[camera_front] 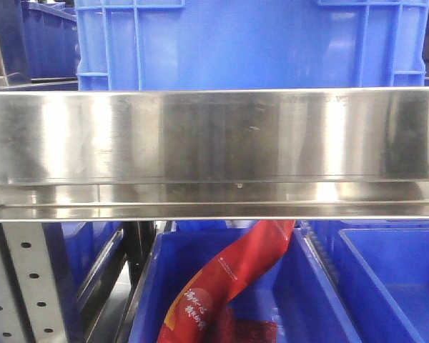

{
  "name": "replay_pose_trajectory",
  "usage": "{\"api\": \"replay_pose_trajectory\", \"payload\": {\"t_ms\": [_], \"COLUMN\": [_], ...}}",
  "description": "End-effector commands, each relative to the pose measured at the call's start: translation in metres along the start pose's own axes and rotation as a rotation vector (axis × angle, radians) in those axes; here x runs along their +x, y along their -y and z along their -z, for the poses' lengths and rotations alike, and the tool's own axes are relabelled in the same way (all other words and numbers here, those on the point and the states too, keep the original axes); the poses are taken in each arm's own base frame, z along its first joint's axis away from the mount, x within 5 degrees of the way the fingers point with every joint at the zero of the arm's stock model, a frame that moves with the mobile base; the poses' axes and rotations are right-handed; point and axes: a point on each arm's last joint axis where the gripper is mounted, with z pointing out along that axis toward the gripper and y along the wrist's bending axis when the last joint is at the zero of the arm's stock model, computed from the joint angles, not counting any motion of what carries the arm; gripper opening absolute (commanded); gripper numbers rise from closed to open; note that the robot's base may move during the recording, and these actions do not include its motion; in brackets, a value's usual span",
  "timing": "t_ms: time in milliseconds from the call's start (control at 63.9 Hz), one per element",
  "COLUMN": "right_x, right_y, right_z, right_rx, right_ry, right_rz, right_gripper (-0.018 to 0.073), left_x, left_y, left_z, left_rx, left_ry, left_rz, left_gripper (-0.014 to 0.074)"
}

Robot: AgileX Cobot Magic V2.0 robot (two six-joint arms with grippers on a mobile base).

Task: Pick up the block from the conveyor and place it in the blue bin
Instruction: 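Open both grippers to drop the blocks into the blue bin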

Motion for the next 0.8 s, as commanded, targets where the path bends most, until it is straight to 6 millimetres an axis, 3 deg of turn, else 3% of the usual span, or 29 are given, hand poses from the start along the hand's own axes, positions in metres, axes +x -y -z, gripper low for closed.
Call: {"api": "replay_pose_trajectory", "payload": {"t_ms": [0, 125, 204, 391, 501, 673, 783], "right_x": [0.003, 0.01, 0.013, 0.013, 0.014, 0.012, 0.008], "right_y": [0.002, 0.004, 0.006, 0.006, 0.006, 0.005, 0.004], "right_z": [-0.018, -0.036, -0.043, -0.043, -0.043, -0.037, -0.024], "right_rx": [0.004, 0.009, 0.011, 0.012, 0.012, 0.01, 0.008], "right_ry": [-0.018, -0.06, -0.075, -0.077, -0.079, -0.082, -0.066], "right_rz": [0.009, 0.004, 0.002, 0.001, 0.001, 0.002, 0.005], "right_gripper": [-0.0153, -0.0137, -0.0058, 0.0324, 0.0478, 0.0476, 0.0329], "left_x": [0.003, 0.013, 0.015, 0.016, 0.016, 0.013, 0.008], "left_y": [0.001, 0.002, 0.002, 0.002, 0.002, 0.002, 0.002], "left_z": [-0.02, -0.038, -0.042, -0.043, -0.043, -0.036, -0.022], "left_rx": [0.005, 0.01, 0.01, 0.01, 0.01, 0.013, 0.013], "left_ry": [-0.003, -0.054, -0.063, -0.065, -0.065, -0.061, -0.057], "left_rz": [0.004, 0.011, 0.012, 0.012, 0.013, 0.018, 0.018], "left_gripper": [-0.0109, -0.0063, 0.004, 0.0405, 0.0566, 0.0568, 0.0516]}}
